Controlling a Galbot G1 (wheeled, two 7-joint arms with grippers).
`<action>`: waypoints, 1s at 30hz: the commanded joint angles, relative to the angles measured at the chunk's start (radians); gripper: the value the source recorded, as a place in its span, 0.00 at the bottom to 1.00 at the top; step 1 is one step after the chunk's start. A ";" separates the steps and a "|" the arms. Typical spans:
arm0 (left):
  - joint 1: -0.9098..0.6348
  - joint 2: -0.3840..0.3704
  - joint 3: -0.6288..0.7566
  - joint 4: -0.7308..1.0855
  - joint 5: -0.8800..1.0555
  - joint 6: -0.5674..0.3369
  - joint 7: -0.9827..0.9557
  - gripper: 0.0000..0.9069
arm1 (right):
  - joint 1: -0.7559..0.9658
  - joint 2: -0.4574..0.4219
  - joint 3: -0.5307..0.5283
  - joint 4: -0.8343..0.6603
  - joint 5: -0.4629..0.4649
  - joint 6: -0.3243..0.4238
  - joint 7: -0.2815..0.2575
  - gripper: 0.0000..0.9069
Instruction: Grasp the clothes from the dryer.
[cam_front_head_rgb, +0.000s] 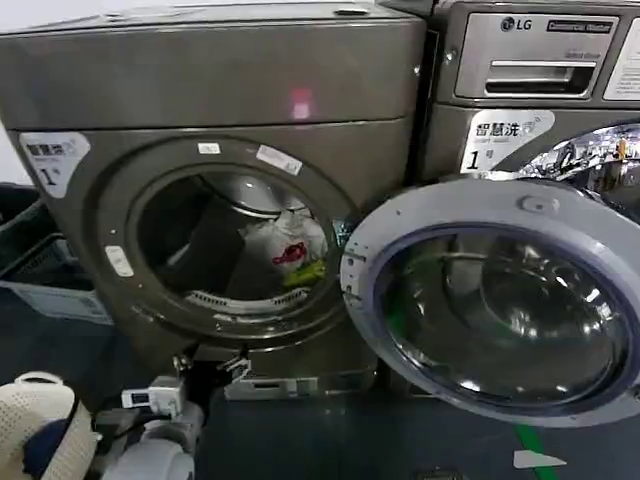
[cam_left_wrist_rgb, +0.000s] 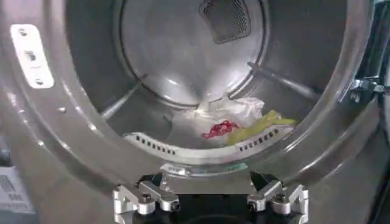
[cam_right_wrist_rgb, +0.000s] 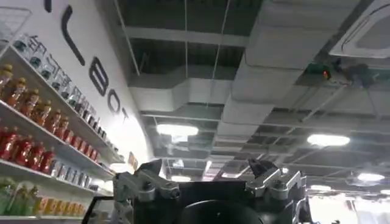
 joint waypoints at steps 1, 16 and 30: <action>0.001 -0.004 0.001 0.004 0.001 0.049 0.000 1.00 | 0.001 -0.003 0.002 -0.001 0.002 0.000 -0.001 1.00; -0.004 -0.003 0.004 0.009 -0.006 0.049 0.001 1.00 | 0.001 0.007 0.005 0.001 -0.001 -0.002 0.000 1.00; -0.002 -0.005 0.006 0.017 -0.002 0.049 0.007 1.00 | 0.000 0.005 0.009 -0.011 -0.002 -0.002 -0.002 1.00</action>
